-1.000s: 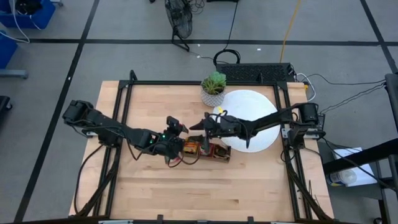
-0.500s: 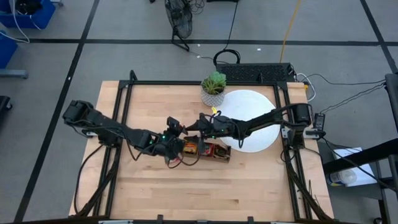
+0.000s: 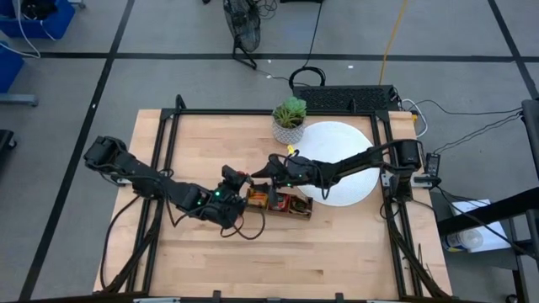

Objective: Pick & Place Tea
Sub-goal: Put the red tea bag into the middle section of the wooden organizer

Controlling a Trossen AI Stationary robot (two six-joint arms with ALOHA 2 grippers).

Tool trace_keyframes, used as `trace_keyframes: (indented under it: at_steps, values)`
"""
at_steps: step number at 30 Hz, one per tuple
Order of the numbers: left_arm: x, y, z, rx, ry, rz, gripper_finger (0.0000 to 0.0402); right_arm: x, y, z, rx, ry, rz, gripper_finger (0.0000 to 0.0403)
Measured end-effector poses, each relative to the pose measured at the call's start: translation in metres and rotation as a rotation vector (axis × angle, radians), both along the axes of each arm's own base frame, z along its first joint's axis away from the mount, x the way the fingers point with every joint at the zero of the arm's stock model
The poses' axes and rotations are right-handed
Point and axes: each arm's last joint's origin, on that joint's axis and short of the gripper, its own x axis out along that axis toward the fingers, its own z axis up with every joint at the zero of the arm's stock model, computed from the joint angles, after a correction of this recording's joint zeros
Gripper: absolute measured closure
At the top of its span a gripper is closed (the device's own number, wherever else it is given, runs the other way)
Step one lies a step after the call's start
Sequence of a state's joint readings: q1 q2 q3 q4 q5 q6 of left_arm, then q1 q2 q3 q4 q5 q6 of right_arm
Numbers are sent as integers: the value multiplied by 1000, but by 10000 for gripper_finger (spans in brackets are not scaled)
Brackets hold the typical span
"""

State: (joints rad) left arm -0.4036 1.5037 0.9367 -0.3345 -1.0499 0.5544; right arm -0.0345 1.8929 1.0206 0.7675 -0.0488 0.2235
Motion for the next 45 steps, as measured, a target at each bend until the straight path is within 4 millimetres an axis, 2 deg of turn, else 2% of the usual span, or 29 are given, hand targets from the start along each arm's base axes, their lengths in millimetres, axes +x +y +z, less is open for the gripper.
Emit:
trace_keyframes:
  at_steps: [11, 18, 26, 29, 34, 39, 45]
  values:
    - [0, 1, -1, -39, -14, 8, 397, 0, 2, 3, 2, -27, 18, 230]
    - [2, 3, -3, -130, -6, -18, 397, 1, 6, 7, 18, -73, 67, 234]
    - [1, 3, -3, -133, -9, -16, 398, 1, 6, 7, 25, -73, 64, 241]
    - [1, 3, -3, -133, -7, -16, 398, 1, 6, 7, 26, -67, 64, 270]
    - [1, 2, -4, -180, -10, -25, 395, 1, 7, 6, -61, -66, 83, 383]
    - [1, 2, -4, -258, -74, 16, 376, 1, 19, 9, -149, -93, 89, 400]
    - [-1, 2, -5, -371, -148, 96, 354, -9, 45, 31, -365, -70, -37, 402]
